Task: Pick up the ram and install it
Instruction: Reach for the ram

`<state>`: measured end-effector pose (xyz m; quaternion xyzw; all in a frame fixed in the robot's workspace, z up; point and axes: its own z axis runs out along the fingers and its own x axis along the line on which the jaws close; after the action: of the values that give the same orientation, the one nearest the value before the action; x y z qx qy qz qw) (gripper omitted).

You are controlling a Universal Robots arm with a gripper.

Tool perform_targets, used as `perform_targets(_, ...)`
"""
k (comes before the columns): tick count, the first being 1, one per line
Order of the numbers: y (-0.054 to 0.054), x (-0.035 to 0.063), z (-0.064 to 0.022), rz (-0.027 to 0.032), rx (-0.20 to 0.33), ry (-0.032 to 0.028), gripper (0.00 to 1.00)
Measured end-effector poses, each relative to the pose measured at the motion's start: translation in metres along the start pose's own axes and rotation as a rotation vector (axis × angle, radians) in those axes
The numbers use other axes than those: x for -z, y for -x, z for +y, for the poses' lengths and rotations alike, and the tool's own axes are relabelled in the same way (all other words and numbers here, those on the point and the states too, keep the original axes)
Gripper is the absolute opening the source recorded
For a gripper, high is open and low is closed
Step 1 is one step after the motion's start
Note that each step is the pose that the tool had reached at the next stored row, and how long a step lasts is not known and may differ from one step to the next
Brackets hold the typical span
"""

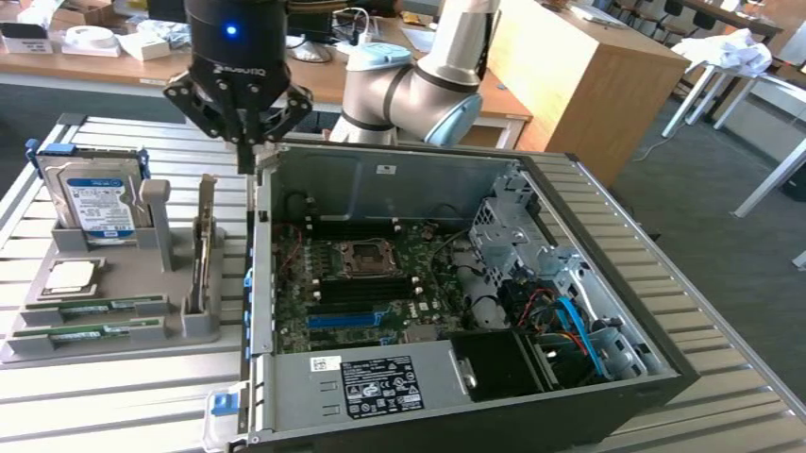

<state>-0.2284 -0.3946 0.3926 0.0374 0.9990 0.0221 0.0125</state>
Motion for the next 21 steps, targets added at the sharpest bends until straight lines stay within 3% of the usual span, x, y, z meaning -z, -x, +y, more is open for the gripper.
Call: perform_targets(21, -0.042, 0.0006, -0.0014, 0.0000, 0.000, 0.0000, 0.10)
